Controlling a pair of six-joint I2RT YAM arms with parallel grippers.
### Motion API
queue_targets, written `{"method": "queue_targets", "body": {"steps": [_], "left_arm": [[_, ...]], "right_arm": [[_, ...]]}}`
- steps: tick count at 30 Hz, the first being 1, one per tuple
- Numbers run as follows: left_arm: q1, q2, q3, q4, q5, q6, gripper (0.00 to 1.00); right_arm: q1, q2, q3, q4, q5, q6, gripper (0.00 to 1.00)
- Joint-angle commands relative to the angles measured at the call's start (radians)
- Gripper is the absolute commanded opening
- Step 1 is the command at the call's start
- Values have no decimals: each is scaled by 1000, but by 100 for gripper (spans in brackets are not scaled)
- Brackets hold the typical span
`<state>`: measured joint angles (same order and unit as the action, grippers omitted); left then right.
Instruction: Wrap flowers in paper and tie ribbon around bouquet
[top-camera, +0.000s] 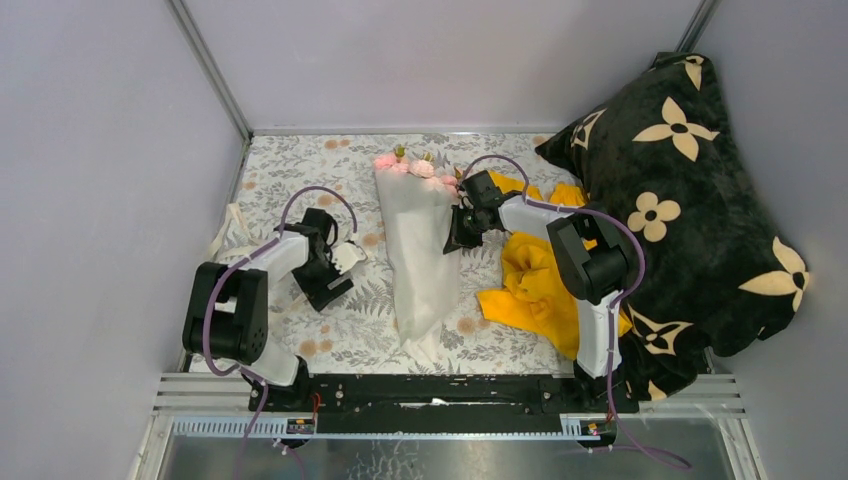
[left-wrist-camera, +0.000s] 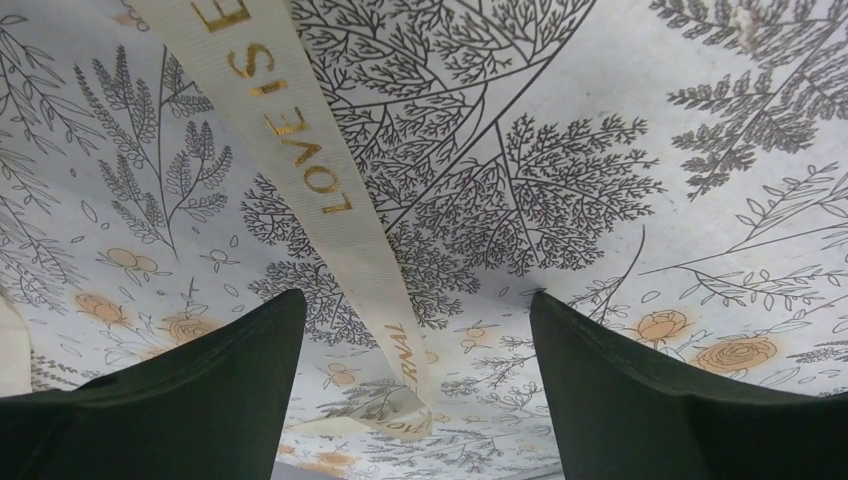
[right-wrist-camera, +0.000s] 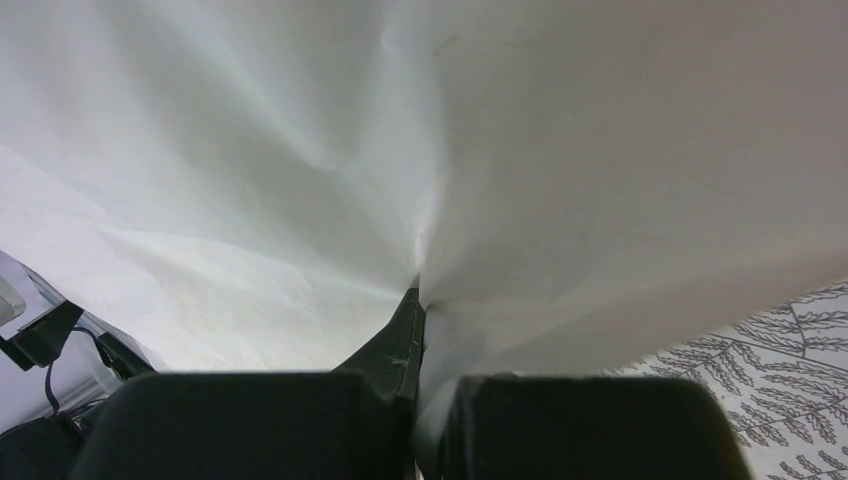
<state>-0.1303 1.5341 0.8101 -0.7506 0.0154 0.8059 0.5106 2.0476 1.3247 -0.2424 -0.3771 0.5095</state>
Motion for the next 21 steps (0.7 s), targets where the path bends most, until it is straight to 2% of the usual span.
{"method": "queue_targets", "body": {"steps": [1, 4, 6, 7, 11, 16, 21], "left_arm": [[-2, 64, -16, 124, -55, -5, 86], [7, 138, 7, 113, -50, -14, 75], [11, 171, 14, 110, -47, -15, 62], [11, 181, 14, 106, -42, -14, 53], [9, 198, 40, 75, 10, -25, 1], [-42, 136, 96, -26, 127, -45, 0], [-208, -17, 137, -197, 282, -11, 0]], "right_arm": [[3, -58, -5, -6, 17, -22, 0], [3, -62, -13, -5, 17, -25, 0], [2, -69, -22, -1, 16, -25, 0], [2, -71, -28, 1, 17, -25, 0], [3, -69, -36, 17, -4, -17, 0], [1, -70, -27, 39, -49, 7, 0], [-11, -76, 19, 36, -78, 35, 0]]}}
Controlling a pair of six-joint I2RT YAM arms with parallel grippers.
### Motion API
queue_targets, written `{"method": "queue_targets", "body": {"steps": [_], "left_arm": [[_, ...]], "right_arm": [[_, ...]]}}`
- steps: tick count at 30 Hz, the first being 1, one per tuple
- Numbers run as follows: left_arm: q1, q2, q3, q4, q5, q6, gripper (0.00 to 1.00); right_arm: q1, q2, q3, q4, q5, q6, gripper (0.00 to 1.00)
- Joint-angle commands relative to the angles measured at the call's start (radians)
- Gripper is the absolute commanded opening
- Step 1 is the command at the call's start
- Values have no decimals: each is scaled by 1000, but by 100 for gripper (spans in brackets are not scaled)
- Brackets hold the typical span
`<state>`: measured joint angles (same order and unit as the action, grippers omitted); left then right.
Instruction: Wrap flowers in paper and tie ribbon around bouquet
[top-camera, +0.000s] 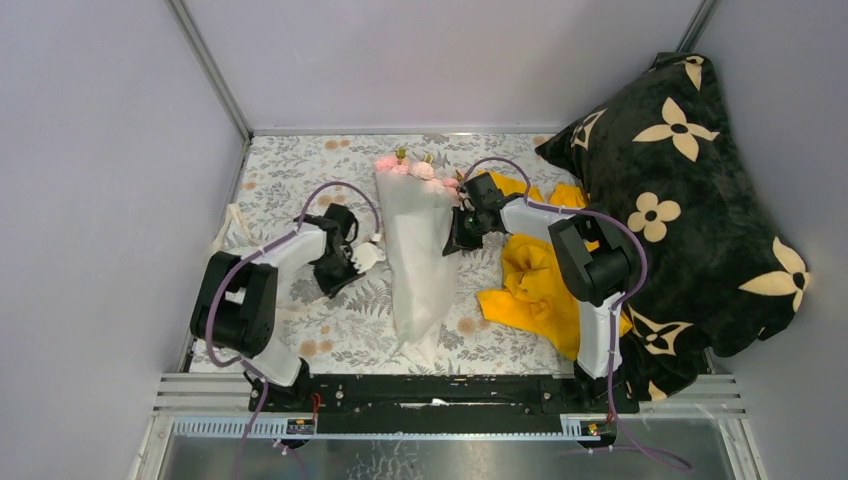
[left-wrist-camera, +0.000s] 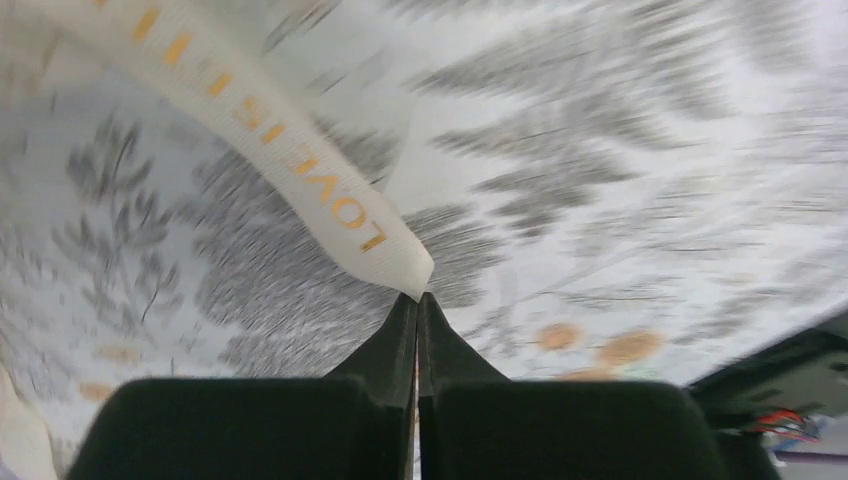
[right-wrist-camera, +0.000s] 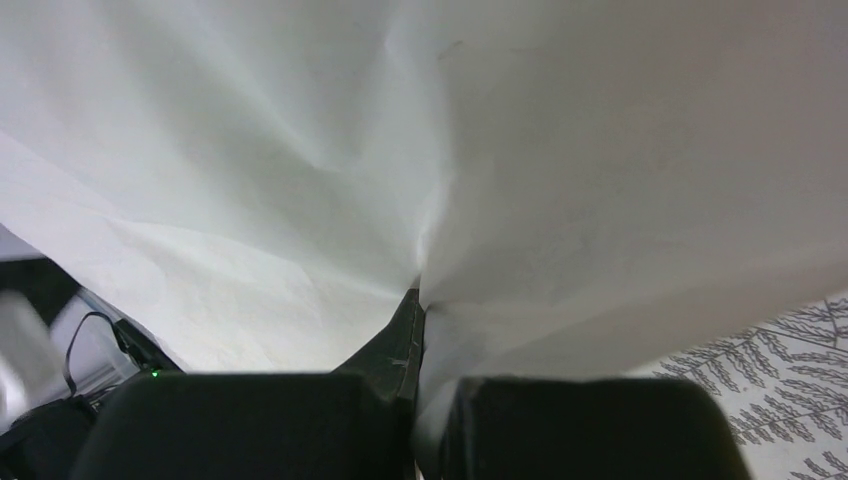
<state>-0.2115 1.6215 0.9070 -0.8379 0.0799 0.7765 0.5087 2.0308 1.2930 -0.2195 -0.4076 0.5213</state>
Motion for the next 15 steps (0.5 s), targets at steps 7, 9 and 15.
{"method": "queue_targets", "body": {"steps": [7, 9, 15], "left_arm": [[-442, -257, 31, -354, 300, 108, 0], [-502, -268, 63, -420, 325, 131, 0], [-649, -222, 112, -527, 395, 118, 0]], "right_arm": [[-19, -47, 124, 52, -86, 79, 0], [-25, -39, 145, 62, -78, 103, 0], [-46, 0, 199, 128, -89, 200, 0]]}}
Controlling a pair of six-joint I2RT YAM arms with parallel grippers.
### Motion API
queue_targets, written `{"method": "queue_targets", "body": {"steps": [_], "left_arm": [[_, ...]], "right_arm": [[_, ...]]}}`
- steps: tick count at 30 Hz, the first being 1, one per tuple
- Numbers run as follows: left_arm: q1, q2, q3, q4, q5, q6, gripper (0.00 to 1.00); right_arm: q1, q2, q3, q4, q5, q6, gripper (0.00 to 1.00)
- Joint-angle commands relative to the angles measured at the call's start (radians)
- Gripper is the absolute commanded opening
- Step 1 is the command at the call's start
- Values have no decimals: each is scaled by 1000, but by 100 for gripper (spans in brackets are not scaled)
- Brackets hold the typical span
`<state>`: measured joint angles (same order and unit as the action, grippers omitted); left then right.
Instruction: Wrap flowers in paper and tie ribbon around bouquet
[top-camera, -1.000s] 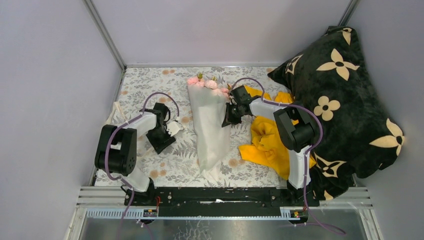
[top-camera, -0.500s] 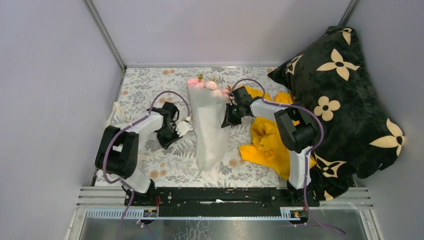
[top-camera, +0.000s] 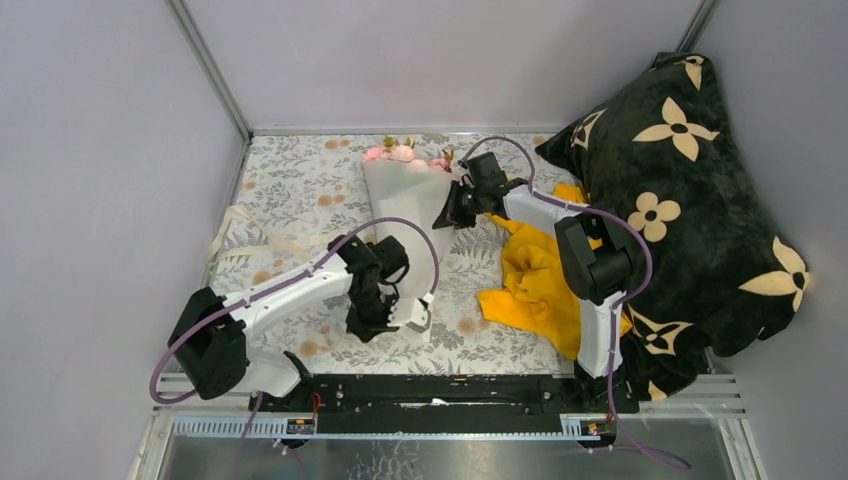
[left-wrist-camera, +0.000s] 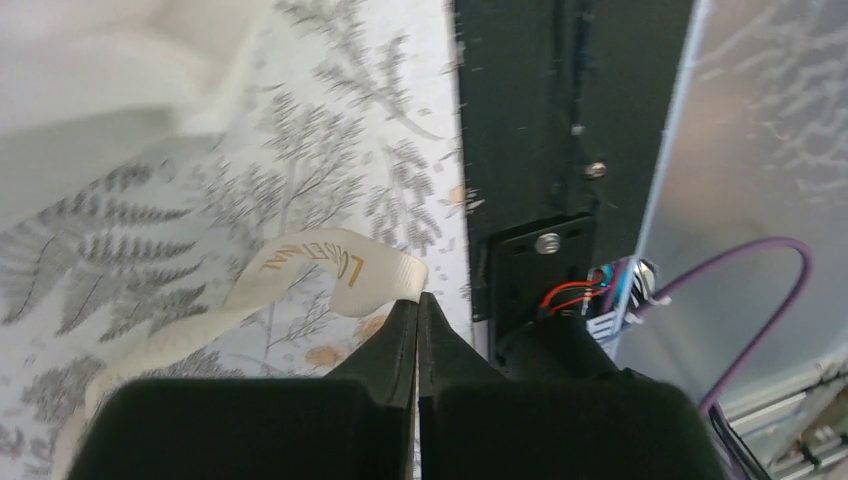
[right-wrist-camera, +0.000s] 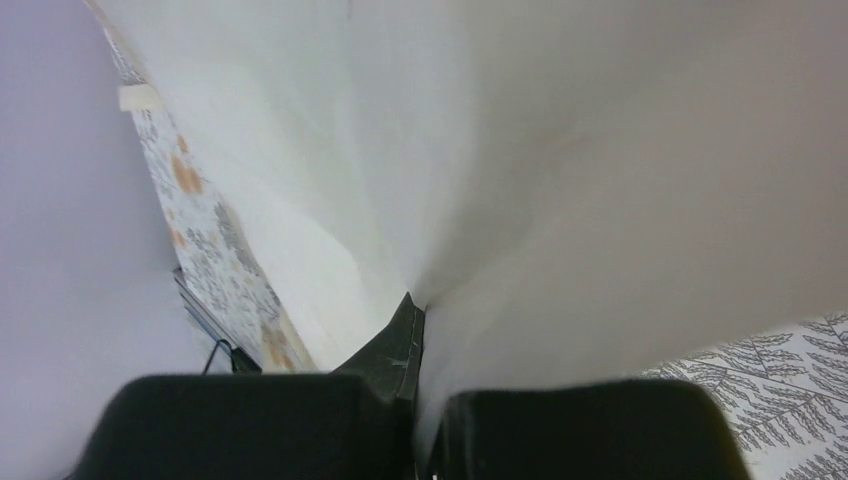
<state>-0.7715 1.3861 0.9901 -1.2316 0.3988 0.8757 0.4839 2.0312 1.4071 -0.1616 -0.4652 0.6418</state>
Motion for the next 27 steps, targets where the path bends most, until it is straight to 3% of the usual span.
{"method": "queue_targets", "body": {"steps": [1, 4, 9, 13, 19, 27], "left_arm": [[-138, 11, 28, -130, 83, 12, 0], [-248, 39, 67, -37, 92, -60, 0], [-402, 203, 266, 179, 103, -190, 0], [-500, 292, 366, 338, 87, -194, 0], [-511, 386, 338, 588, -107, -126, 0], [-448, 381, 278, 765, -330, -95, 0]], "right_arm": [[-23, 10, 109, 63, -27, 81, 0], [-27, 42, 165, 58, -21, 98, 0], [-27, 94, 215, 49, -47, 134, 0], [-27, 113, 248, 43, -79, 139, 0], [-27, 120, 307, 11, -132, 117, 0], [-27, 67, 315, -27, -152, 87, 0]]}}
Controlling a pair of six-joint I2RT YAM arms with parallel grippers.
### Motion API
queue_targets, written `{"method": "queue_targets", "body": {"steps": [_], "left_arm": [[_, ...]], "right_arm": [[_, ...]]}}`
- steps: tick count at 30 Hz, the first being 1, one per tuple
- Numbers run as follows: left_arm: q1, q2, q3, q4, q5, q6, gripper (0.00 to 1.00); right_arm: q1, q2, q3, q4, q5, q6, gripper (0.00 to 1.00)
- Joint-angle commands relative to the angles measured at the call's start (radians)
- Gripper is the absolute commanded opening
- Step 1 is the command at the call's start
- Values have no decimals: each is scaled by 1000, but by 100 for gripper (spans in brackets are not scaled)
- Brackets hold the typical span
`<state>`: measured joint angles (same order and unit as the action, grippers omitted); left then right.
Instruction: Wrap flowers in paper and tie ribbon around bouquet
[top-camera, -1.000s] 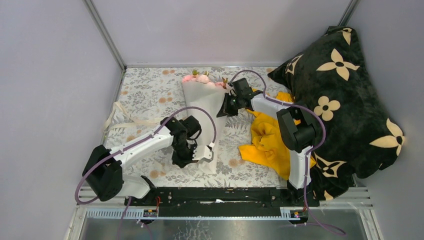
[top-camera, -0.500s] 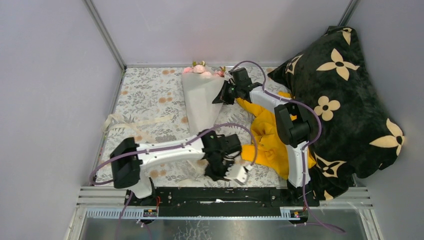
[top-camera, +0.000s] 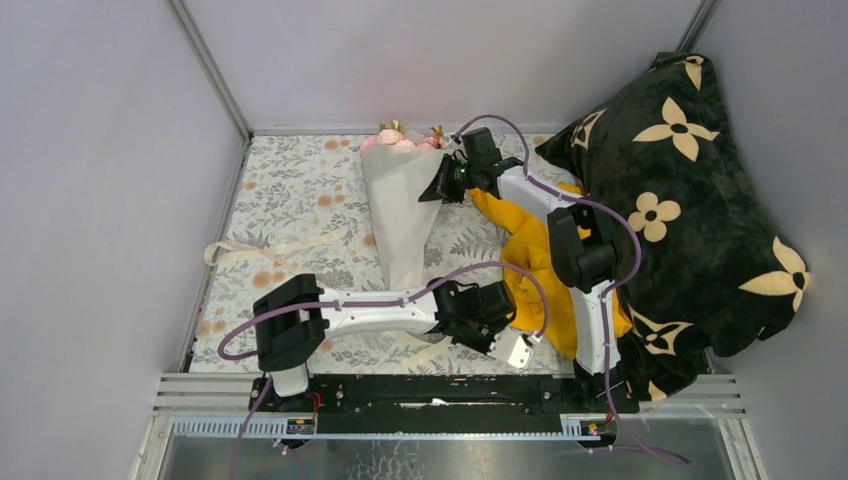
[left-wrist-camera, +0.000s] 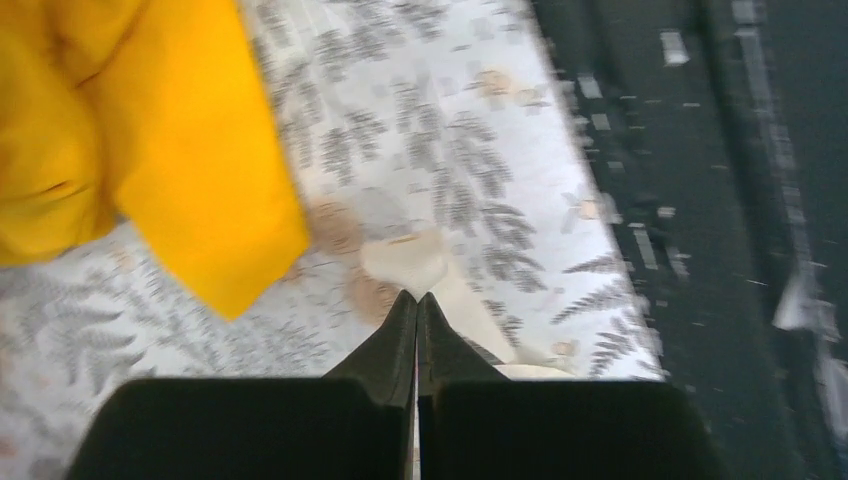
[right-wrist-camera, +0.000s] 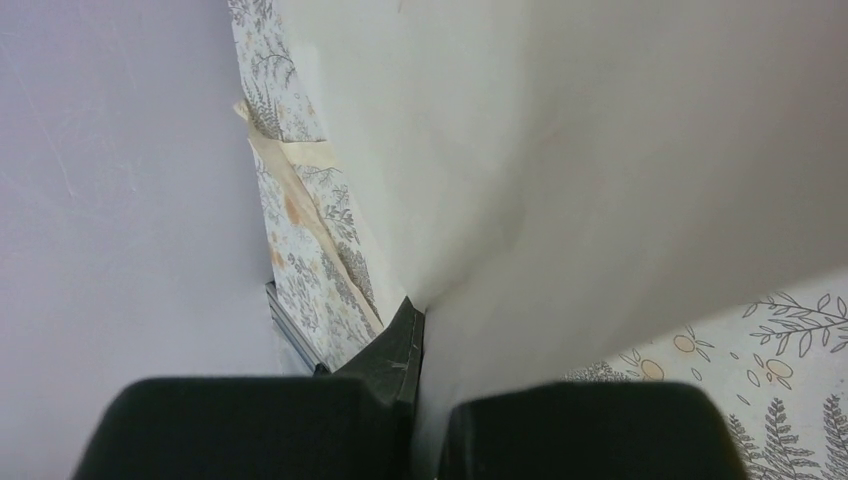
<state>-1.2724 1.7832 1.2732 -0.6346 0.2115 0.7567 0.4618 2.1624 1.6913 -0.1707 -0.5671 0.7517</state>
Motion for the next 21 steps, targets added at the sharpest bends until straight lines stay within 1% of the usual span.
{"method": "queue_targets", "body": {"steps": [1, 4, 6, 8, 9, 10, 11, 12, 14, 15, 16, 17, 18, 19, 21], "left_arm": [[74, -20, -2, 188, -169, 12, 0], [118, -40, 48, 162, -148, 1, 0], [118, -49, 61, 170, -165, -19, 11], [124, -48, 66, 202, -203, -48, 25], [134, -49, 66, 216, -207, -61, 35], [147, -51, 65, 224, -208, -82, 49], [159, -55, 70, 220, -207, -103, 59], [167, -60, 79, 192, -196, -119, 67], [168, -77, 121, 80, -131, -135, 76], [167, -89, 159, 5, -82, -156, 82], [167, -98, 201, -68, -16, -183, 93], [166, -109, 244, -135, 21, -214, 98], [166, -123, 285, -211, 44, -248, 99], [167, -141, 311, -254, 57, -272, 99], [175, -194, 330, -300, 42, -315, 99]], "right_arm": [[-5, -74, 22, -20, -46, -27, 0], [-5, -67, 20, -36, -65, -29, 0], [-5, -58, 10, -40, -65, -33, 0], [-5, -56, -13, -25, -73, -20, 0], [-5, -57, -24, -18, -76, -13, 0], [-5, -61, -33, -14, -78, -8, 0], [-5, -67, -40, -13, -80, -5, 0], [-5, -73, -46, -12, -78, -4, 0], [-5, -86, -54, -14, -75, -3, 0], [-5, -93, -60, -9, -76, 2, 0], [-5, -98, -68, -6, -79, 6, 0], [-4, -104, -78, 0, -79, 11, 0], [-4, -110, -90, 7, -78, 16, 0], [-5, -117, -103, 18, -77, 21, 0], [-4, -130, -130, 37, -68, 29, 0]]}}
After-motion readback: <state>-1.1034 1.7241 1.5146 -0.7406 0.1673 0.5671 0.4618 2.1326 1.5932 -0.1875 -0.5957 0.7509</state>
